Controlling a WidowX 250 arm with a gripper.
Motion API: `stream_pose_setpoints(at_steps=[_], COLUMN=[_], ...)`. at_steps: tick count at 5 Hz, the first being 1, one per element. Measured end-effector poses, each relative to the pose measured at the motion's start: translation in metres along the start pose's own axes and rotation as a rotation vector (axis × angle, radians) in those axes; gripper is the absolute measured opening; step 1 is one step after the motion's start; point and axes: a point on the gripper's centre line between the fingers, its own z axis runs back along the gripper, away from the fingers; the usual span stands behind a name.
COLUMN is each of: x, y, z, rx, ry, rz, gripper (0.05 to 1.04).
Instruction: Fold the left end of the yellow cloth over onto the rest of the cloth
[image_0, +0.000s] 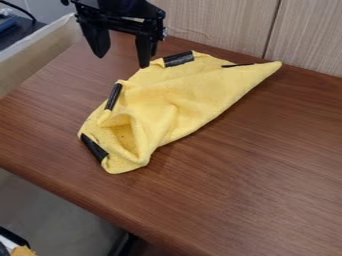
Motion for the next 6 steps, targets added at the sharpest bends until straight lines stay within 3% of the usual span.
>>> stream_pose_setpoints(at_steps=[1,2,4,6], x=[-0.004,-0.019,-0.054,-0.088], y=[-0.001,0.000,0.015,0.021], z=[-0.007,-0.007,0.011,-0.008], rx=[-0.007,-0.046,-0.009,0.059], ry=[0.024,0.011,-0.053,-0.013], rz=[0.004,0.062,0.189,0.329], gripper=[1.001,1.001,1.001,1.001])
